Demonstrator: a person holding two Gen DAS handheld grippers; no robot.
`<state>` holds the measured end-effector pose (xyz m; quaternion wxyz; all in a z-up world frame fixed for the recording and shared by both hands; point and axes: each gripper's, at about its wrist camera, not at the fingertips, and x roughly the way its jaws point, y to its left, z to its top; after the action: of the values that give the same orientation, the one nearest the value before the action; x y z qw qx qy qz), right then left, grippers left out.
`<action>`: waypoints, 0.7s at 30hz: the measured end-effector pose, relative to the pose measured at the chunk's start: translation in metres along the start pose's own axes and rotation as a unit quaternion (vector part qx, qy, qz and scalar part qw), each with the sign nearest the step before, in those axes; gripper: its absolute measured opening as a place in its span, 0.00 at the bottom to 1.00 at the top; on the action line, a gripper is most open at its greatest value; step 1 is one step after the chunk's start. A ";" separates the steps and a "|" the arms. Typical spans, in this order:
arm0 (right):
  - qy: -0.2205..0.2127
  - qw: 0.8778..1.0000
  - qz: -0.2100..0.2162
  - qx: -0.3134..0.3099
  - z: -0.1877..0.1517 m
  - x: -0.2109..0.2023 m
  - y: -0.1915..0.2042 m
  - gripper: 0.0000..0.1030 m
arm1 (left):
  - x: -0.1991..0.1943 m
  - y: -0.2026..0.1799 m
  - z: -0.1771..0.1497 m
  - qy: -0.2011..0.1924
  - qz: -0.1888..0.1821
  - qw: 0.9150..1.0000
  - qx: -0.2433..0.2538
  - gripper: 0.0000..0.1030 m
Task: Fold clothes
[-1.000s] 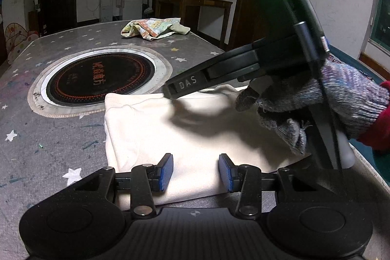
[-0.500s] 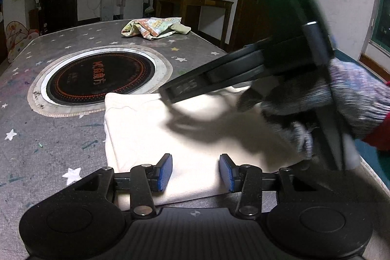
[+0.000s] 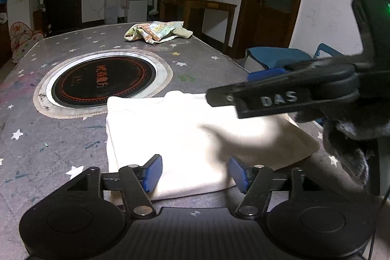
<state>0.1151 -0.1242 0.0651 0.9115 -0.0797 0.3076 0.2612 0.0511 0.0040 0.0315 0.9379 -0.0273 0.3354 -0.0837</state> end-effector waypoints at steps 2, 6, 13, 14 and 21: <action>-0.007 1.000 -0.002 0.010 -0.005 -0.009 -0.002 0.83 | -0.004 -0.002 0.000 -0.002 0.001 1.000 0.001 0.68; -0.017 0.999 -0.010 0.025 -0.014 -0.025 -0.004 0.88 | -0.013 -0.003 -0.002 -0.004 0.002 1.000 -0.002 0.74; -0.030 0.998 -0.030 0.037 -0.028 -0.046 -0.004 1.00 | -0.028 -0.005 -0.008 -0.010 0.010 1.000 0.000 0.86; -0.031 0.998 -0.032 0.039 -0.030 -0.048 -0.004 1.00 | -0.029 -0.005 -0.010 -0.010 0.010 1.000 -0.001 0.88; -0.030 0.998 -0.044 0.043 -0.045 -0.062 0.005 1.00 | -0.037 -0.007 -0.018 -0.005 0.010 1.000 -0.001 0.95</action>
<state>0.0472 -0.1608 0.0666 0.9335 -0.0457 0.2870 0.2102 0.0107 0.0040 0.0414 0.9405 -0.0253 0.3309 -0.0737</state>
